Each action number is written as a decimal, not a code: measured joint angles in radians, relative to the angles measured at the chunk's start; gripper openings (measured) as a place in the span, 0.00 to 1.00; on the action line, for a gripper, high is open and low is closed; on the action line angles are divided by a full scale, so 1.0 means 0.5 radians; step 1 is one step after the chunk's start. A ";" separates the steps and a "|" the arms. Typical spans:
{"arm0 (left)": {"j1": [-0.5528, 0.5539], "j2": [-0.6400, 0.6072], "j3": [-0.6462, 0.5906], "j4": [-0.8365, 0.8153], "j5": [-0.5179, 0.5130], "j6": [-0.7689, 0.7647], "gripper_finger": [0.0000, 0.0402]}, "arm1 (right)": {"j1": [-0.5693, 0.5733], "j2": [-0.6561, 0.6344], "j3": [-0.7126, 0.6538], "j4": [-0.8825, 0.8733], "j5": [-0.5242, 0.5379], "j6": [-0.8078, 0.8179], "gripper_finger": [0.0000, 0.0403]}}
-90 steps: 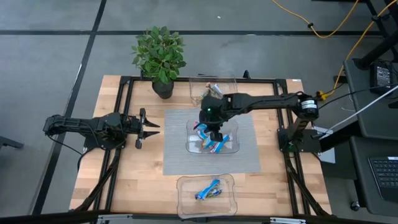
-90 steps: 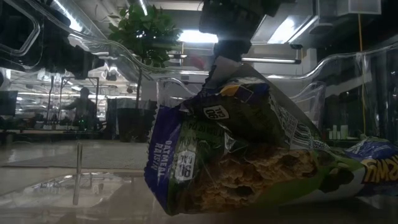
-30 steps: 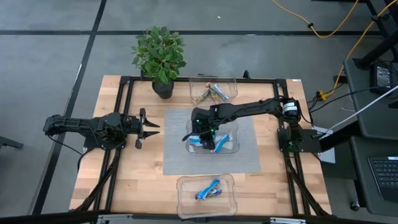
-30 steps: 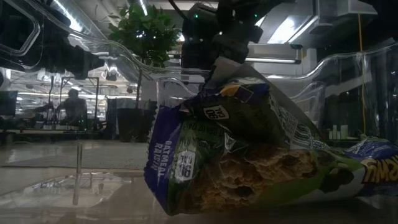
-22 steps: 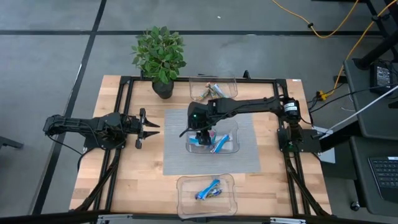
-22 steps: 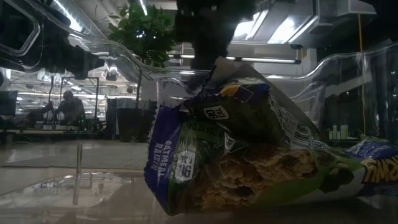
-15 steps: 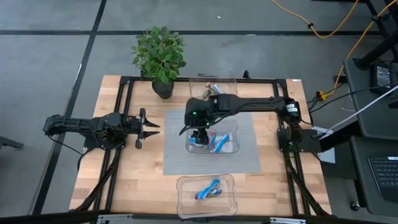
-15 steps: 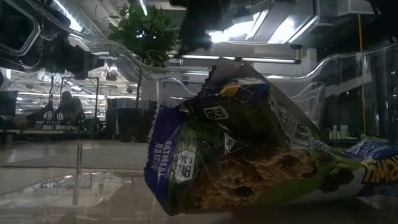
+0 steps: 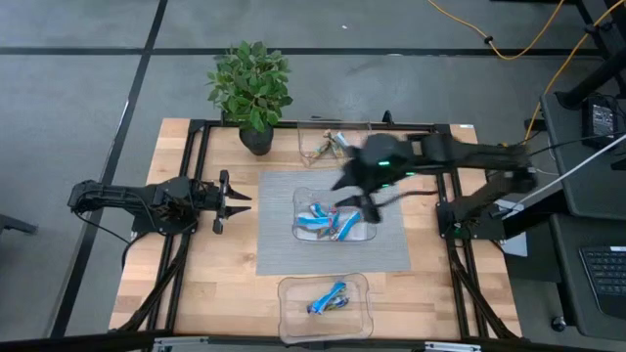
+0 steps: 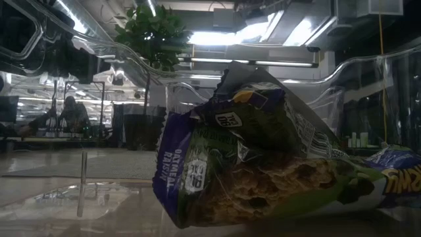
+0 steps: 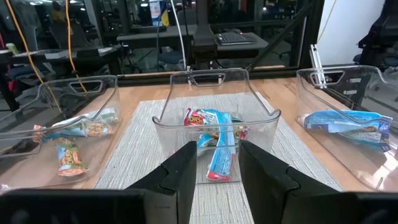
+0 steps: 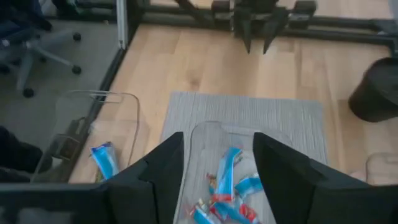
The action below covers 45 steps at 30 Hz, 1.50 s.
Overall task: Pick and place Granola Bars by type
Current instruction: Return to Home Position
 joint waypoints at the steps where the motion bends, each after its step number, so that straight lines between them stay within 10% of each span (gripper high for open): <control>1: 0.000 -0.001 0.000 0.001 0.000 0.000 0.28 | -0.003 -0.110 -0.110 0.047 0.001 0.025 0.48; 14: 0.000 -0.001 0.000 0.000 0.000 0.000 0.28 | -0.038 -1.768 -1.886 1.484 0.005 0.158 0.48; 29: 0.000 -0.001 0.000 0.000 0.000 0.000 0.28 | -0.038 -3.028 -2.947 1.733 -0.086 0.276 0.53; 45: 0.000 0.003 0.000 -0.002 -0.004 0.000 0.28 | -0.035 -3.112 -3.488 2.211 -0.193 0.065 0.53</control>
